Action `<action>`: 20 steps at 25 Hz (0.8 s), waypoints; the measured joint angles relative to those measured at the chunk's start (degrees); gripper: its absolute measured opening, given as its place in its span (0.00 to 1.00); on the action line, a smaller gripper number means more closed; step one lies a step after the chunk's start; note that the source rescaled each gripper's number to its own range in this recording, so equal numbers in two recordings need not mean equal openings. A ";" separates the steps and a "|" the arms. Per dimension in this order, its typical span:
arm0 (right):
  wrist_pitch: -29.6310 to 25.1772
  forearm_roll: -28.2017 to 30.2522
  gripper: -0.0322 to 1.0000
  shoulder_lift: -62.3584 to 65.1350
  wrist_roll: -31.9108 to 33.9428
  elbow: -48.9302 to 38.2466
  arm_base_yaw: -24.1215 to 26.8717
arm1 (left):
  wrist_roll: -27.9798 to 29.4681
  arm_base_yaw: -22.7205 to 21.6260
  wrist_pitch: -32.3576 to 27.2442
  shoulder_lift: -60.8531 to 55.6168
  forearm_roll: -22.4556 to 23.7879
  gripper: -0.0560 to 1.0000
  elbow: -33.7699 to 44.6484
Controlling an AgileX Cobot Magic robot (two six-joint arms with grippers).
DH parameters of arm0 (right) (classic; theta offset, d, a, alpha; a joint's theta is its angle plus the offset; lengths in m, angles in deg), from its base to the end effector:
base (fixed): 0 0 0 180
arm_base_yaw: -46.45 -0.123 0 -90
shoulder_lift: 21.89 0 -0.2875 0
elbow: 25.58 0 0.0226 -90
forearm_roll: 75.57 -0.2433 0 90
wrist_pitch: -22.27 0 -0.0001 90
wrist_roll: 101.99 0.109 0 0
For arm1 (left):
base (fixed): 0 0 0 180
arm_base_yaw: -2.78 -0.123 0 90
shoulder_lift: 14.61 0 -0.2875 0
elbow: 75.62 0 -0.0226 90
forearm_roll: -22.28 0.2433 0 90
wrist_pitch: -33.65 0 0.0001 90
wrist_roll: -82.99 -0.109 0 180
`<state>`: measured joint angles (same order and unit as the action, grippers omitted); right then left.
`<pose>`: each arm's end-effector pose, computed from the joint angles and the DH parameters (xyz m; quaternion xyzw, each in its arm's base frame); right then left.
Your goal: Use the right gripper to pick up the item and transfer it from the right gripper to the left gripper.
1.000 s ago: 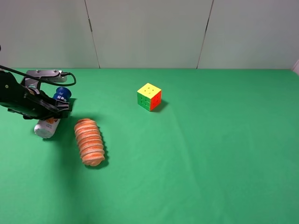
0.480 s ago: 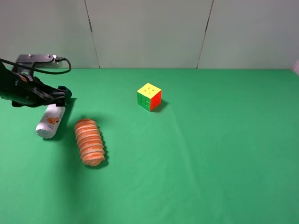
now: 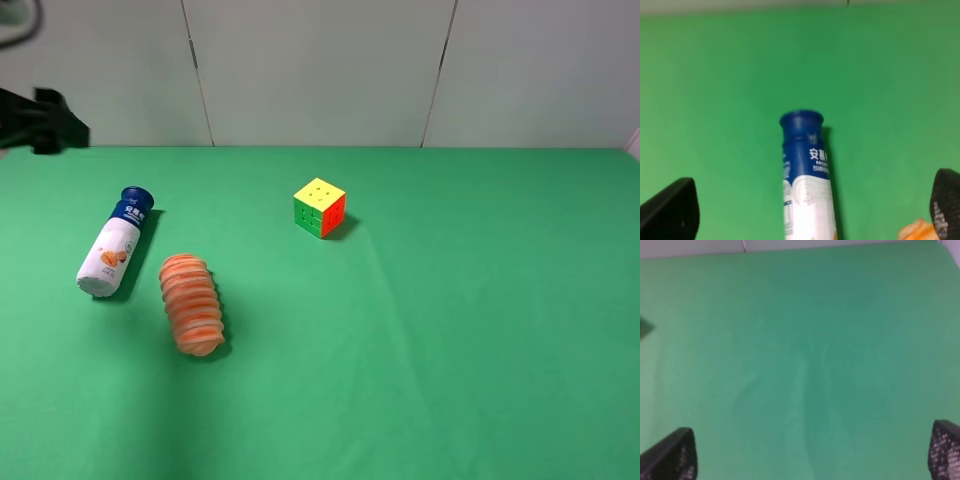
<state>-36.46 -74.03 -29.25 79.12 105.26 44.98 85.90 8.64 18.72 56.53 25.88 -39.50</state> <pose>0.0039 -0.0024 0.2663 -0.0024 0.8445 -0.0014 0.5356 0.2373 -0.0226 0.2864 0.0452 0.8741 -0.0152 0.4834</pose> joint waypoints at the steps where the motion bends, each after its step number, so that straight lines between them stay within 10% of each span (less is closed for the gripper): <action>1: 0.00 0.00 1.00 0.00 0.00 0.00 0.00 | 0.00 0.00 -1.61 -3.64 0.62 0.88 0.05; 20: 0.00 0.00 1.00 0.00 0.00 0.00 0.00 | 0.00 0.00 -34.26 -50.31 6.77 0.88 4.17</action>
<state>-36.46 -74.03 -29.25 79.12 105.26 44.98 85.90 8.64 -15.54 6.22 32.65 -35.33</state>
